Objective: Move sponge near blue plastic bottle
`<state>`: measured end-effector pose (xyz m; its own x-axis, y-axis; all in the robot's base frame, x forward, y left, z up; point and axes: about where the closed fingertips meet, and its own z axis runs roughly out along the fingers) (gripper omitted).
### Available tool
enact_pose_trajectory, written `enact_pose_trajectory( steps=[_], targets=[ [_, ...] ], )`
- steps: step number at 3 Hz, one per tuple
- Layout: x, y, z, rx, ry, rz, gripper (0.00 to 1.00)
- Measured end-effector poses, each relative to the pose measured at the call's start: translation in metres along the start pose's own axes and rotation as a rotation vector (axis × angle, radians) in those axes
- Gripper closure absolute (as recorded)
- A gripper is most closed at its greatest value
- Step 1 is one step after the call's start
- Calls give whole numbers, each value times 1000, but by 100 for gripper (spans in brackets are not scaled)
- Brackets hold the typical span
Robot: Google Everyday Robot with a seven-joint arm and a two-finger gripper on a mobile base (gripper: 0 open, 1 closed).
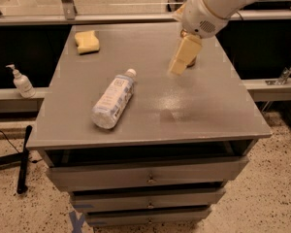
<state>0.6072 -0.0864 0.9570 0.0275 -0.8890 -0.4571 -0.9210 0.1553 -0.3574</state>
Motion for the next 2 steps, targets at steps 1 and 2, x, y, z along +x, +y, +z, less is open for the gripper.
enact_pose_trajectory(
  steps=[1, 2],
  targets=[
    [-44, -39, 33, 14, -95, 7, 0],
    [-43, -38, 33, 13, -93, 7, 0]
  ],
)
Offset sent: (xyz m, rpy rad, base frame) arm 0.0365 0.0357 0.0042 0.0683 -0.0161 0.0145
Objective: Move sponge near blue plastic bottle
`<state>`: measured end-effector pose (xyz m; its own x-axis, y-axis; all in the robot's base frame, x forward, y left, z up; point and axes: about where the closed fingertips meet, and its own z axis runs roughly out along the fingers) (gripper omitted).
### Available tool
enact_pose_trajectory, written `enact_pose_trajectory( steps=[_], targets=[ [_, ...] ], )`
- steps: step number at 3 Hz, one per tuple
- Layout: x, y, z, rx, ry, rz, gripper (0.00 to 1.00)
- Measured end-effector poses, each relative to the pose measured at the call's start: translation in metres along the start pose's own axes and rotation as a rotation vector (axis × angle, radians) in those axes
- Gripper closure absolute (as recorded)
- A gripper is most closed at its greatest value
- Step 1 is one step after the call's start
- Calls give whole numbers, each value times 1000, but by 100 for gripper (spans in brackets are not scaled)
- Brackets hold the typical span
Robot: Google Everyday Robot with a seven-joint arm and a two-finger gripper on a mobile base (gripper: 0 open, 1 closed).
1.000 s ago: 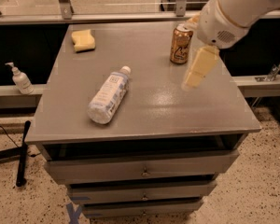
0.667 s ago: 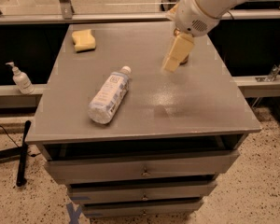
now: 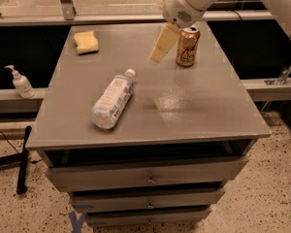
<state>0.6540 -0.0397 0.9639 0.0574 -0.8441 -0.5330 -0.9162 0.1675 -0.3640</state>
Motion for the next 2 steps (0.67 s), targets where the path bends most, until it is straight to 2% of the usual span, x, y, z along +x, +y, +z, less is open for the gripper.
enact_pose_trajectory(
  steps=[1, 2],
  targets=[
    [0, -2, 11, 13, -54, 43, 0],
    [-18, -17, 57, 33, -182, 133, 0]
  ],
)
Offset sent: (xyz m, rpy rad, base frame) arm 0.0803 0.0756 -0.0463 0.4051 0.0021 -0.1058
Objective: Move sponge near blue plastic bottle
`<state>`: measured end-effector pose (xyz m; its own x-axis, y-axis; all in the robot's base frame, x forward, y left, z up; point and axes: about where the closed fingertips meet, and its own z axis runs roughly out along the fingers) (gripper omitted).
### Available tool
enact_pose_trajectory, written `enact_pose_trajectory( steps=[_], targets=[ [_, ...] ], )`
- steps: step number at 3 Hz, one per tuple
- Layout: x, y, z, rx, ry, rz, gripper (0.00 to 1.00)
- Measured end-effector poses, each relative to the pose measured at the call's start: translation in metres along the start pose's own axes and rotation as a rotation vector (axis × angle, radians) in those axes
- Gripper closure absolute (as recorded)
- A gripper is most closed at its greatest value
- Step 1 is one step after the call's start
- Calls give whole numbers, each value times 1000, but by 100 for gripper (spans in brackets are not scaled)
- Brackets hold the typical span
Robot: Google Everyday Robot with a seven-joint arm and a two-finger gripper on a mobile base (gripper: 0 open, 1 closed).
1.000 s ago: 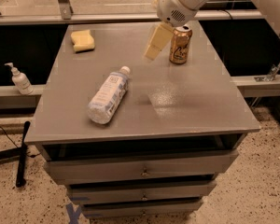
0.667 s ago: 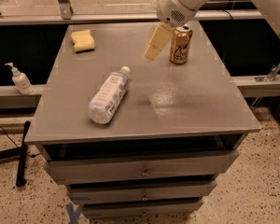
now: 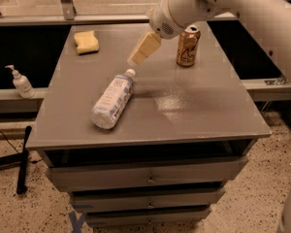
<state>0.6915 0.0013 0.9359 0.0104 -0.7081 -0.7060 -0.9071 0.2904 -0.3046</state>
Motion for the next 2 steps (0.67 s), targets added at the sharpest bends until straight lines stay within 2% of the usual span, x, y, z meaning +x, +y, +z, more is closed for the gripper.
enact_pose_trajectory(
  steps=[1, 2],
  targets=[
    [-15, -20, 43, 17, -111, 79, 0],
    [-30, -35, 95, 15, -184, 130, 0]
  ],
)
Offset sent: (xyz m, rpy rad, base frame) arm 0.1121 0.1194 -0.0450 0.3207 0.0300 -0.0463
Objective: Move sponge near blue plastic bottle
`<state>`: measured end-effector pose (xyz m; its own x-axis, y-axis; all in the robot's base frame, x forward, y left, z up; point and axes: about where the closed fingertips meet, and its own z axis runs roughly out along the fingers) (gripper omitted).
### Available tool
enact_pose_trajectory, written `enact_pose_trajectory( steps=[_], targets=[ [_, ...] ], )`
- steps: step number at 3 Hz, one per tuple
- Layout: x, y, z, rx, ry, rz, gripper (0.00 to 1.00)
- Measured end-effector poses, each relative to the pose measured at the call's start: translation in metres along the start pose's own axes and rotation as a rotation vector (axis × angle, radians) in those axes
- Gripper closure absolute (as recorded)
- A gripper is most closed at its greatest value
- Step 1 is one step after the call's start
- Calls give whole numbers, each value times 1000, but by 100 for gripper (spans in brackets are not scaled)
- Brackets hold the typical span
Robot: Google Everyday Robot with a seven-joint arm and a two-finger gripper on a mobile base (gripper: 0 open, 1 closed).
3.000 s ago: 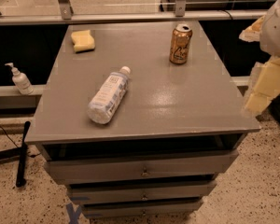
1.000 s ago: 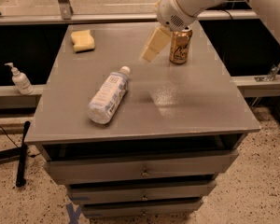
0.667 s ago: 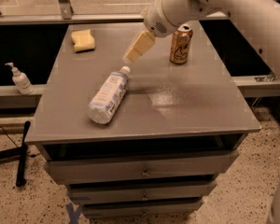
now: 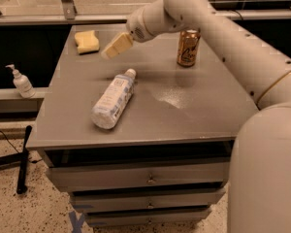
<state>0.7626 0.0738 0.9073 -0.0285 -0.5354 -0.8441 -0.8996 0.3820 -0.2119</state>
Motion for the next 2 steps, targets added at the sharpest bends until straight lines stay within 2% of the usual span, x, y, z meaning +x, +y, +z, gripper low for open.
enact_pose_trajectory(
  steps=[1, 2],
  targets=[
    [-6, -8, 46, -12, -35, 35, 0],
    [-16, -6, 85, -37, -57, 64, 0]
  ],
)
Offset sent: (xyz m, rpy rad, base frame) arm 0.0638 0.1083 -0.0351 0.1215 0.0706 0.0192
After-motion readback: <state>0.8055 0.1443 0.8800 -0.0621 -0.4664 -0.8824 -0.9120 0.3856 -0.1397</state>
